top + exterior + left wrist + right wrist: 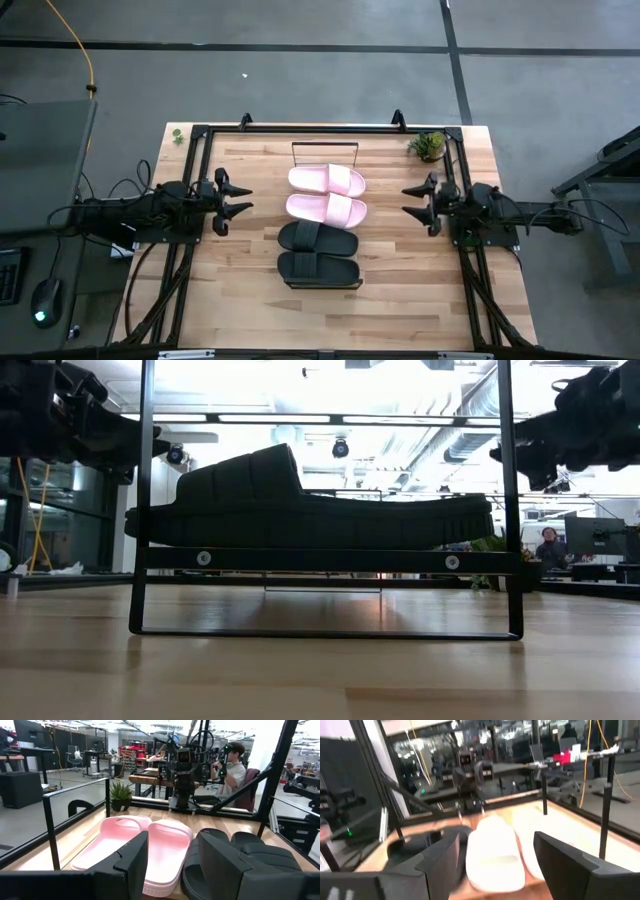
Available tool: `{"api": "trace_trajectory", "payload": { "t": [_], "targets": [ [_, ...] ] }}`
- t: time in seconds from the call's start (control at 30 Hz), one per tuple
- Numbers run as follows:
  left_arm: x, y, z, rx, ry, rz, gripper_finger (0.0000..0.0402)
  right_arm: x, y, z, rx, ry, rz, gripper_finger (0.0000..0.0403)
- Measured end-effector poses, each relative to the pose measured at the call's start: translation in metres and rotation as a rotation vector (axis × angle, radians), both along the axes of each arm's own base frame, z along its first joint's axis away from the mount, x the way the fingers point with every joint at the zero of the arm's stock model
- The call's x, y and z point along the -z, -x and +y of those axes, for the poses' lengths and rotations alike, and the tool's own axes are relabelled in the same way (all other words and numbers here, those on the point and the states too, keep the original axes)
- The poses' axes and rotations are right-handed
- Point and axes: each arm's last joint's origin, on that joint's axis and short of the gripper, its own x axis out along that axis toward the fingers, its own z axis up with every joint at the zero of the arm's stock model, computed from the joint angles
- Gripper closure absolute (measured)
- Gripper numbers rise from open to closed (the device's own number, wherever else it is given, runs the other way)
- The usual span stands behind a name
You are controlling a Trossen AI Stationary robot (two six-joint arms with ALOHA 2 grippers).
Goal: Pick and place slides into the shelf
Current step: Return to Home Position
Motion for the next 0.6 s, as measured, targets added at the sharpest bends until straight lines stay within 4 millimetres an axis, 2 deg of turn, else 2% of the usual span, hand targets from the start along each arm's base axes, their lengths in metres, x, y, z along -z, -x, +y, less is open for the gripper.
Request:
{"api": "trace_trajectory", "payload": {
  "t": [0.37,0.6],
  "targets": [
    [0.0003,-0.0002,0.0000,0.000,0.001,0.003,0.0245,0.0058,-0.0004,0.0013,-0.042,0.109,0.068,0.0155],
    [0.0003,-0.0002,0.0000,0.000,0.001,0.003,0.0245,0.0058,-0.0004,0.0013,-0.040,0.112,0.069,0.0155]
  ]
}}
